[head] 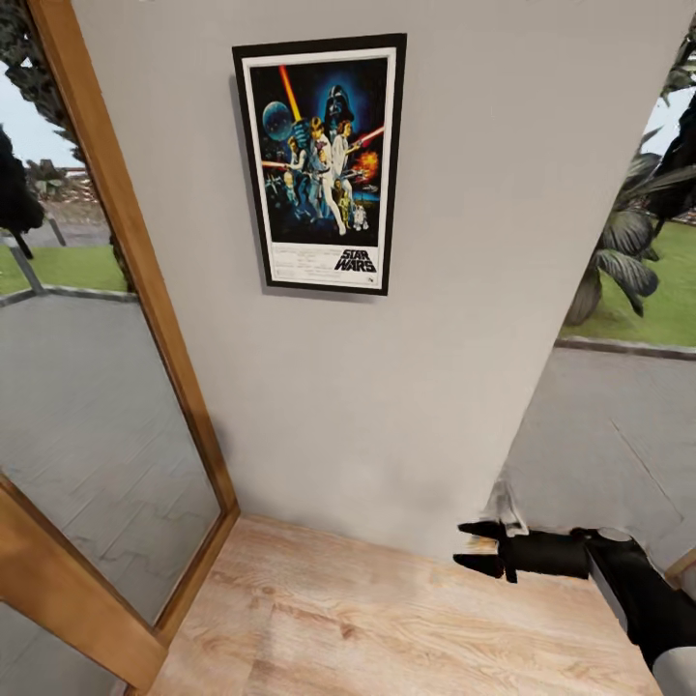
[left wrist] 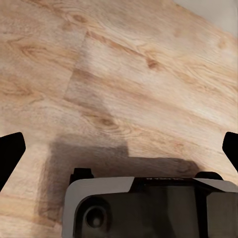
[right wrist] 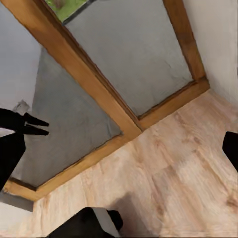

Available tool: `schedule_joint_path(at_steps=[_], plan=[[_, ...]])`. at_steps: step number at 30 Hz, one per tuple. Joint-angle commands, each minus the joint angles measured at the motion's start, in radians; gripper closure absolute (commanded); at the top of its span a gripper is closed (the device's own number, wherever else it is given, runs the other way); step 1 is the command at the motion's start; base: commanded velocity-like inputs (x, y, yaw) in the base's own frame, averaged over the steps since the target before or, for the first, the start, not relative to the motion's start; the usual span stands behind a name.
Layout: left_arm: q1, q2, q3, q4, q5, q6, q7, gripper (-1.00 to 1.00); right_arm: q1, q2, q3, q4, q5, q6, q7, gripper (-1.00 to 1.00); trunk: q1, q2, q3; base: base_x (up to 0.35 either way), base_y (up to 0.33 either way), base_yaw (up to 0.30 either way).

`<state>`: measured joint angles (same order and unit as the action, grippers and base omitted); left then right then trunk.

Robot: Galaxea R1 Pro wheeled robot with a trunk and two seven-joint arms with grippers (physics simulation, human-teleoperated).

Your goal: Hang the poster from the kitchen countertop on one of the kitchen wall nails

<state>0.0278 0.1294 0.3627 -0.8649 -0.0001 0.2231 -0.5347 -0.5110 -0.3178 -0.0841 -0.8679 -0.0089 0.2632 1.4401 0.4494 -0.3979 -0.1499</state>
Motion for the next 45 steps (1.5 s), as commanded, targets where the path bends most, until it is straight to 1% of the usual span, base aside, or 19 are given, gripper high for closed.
schedule_joint_path(at_steps=[1, 2, 3, 4, 9, 13, 17, 18, 22, 24, 25, 27, 28, 31, 33, 36, 37, 40, 45], plan=[[0.000, -0.001, 0.001, -0.003, 0.000, 0.009, -0.005, -1.00, 0.006, -0.005, -0.030, 0.177, 0.000, -0.073, 0.004, -1.00, 0.001, -0.002, -0.002, -0.001, 0.000, 0.000], [0.000, -0.003, 0.000, -0.006, 0.000, 0.014, -0.004, -1.00, 0.011, -0.053, -0.050, 0.480, 0.001, -0.234, -0.007, -1.00, 0.001, -0.002, -0.002, 0.000, 0.000, 0.000], [0.000, -0.003, 0.000, -0.004, 0.000, 0.015, -0.004, -1.00, 0.011, -0.059, -0.051, 0.518, 0.001, -0.249, -0.011, -1.00, 0.001, -0.002, -0.002, 0.000, 0.000, 0.000], [0.000, -0.003, 0.000, 0.002, -0.001, 0.014, -0.004, -1.00, 0.012, -0.071, -0.053, 0.607, 0.001, -0.285, -0.028, -1.00, 0.001, -0.002, -0.002, 0.000, 0.000, 0.000], [0.000, -0.002, 0.009, 0.011, -0.003, 0.011, -0.003, -1.00, 0.013, -0.080, -0.053, 0.738, 0.002, -0.331, -0.103, -1.00, 0.001, -0.002, -0.002, 0.000, 0.000, 0.000], [0.000, -0.002, 0.005, 0.070, -0.004, 0.008, -0.002, -1.00, 0.014, -0.082, -0.051, 0.825, 0.003, -0.342, -0.159, -1.00, 0.001, -0.002, -0.002, 0.000, 0.000, 0.000], [0.000, -0.002, 0.001, 0.108, -0.004, 0.007, 0.000, -1.00, 0.022, -0.082, -0.050, 0.859, 0.004, -0.344, -0.203, -1.00, 0.001, -0.002, -0.002, 0.000, 0.000, 0.000], [0.000, -0.002, 0.001, 0.124, -0.005, 0.006, 0.001, -1.00, 0.040, -0.082, -0.050, 0.872, 0.005, -0.345, -0.233, -1.00, 0.001, -0.002, -0.002, 0.000, 0.000, 0.000], [0.000, -0.002, 0.006, 0.134, -0.006, 0.006, 0.003, -1.00, 0.070, -0.081, -0.049, 0.879, 0.006, -0.347, -0.270, -1.00, 0.001, -0.002, -0.002, 0.000, 0.000, 0.000], [0.000, -0.002, 0.009, 0.142, -0.006, 0.006, 0.004, -1.00, 0.089, -0.080, -0.048, 0.882, 0.007, -0.347, -0.307, -1.00, 0.001, -0.002, -0.001, 0.000, 0.000, 0.000], [0.000, -0.002, 0.006, 0.166, -0.006, 0.003, 0.005, -1.00, 0.103, -0.079, -0.047, 0.884, 0.007, -0.347, -0.353, -1.00, 0.001, -0.002, -0.001, 0.000, 0.000, 0.000], [0.000, -0.002, 0.003, 0.186, -0.006, -0.001, 0.006, -1.00, 0.111, -0.078, -0.047, 0.886, 0.008, -0.347, -0.388, -1.00, 0.001, -0.002, 0.001, 0.000, 0.000, 0.000], [0.000, -0.002, 0.002, 0.204, -0.006, -0.009, 0.006, -1.00, 0.119, -0.076, -0.047, 0.887, 0.008, -0.347, -0.426, -1.00, 0.001, -0.002, 0.003, 0.000, 0.000, 0.000], [0.000, -0.002, 0.002, 0.224, -0.007, -0.026, 0.007, -1.00, 0.132, -0.072, -0.047, 0.888, 0.007, -0.348, -0.494, -1.00, 0.001, -0.002, 0.007, 0.000, 0.000, 0.000], [0.000, -0.002, 0.007, 0.234, -0.007, -0.040, 0.008, -1.00, 0.139, -0.059, -0.046, 0.889, 0.007, -0.348, -0.579, -1.00, 0.001, -0.002, 0.010, 0.000, 0.000, 0.000], [0.000, -0.002, 0.010, 0.242, -0.007, -0.048, 0.008, -1.00, 0.143, -0.044, -0.046, 0.891, 0.007, -0.348, -0.660, -1.00, 0.001, -0.002, 0.015, 0.000, 0.000, 0.000], [0.000, -0.002, 0.011, 0.250, -0.007, -0.051, 0.009, -1.00, 0.144, -0.036, -0.046, 0.894, 0.007, -0.348, -0.712, -1.00, 0.001, -0.002, 0.016, 0.000, 0.000, 0.000], [0.000, -0.002, 0.007, 0.268, -0.008, -0.055, 0.010, -1.00, 0.151, -0.023, -0.046, 0.904, 0.006, -0.348, -0.791, -1.00, 0.001, -0.002, 0.021, 0.000, 0.000, 0.000], [0.000, -0.001, 0.005, 0.287, -0.008, -0.057, 0.013, -1.00, 0.158, -0.009, -0.046, 0.911, 0.005, -0.348, -0.840, -1.00, 0.001, -0.002, 0.030, 0.000, 0.000, 0.000]])
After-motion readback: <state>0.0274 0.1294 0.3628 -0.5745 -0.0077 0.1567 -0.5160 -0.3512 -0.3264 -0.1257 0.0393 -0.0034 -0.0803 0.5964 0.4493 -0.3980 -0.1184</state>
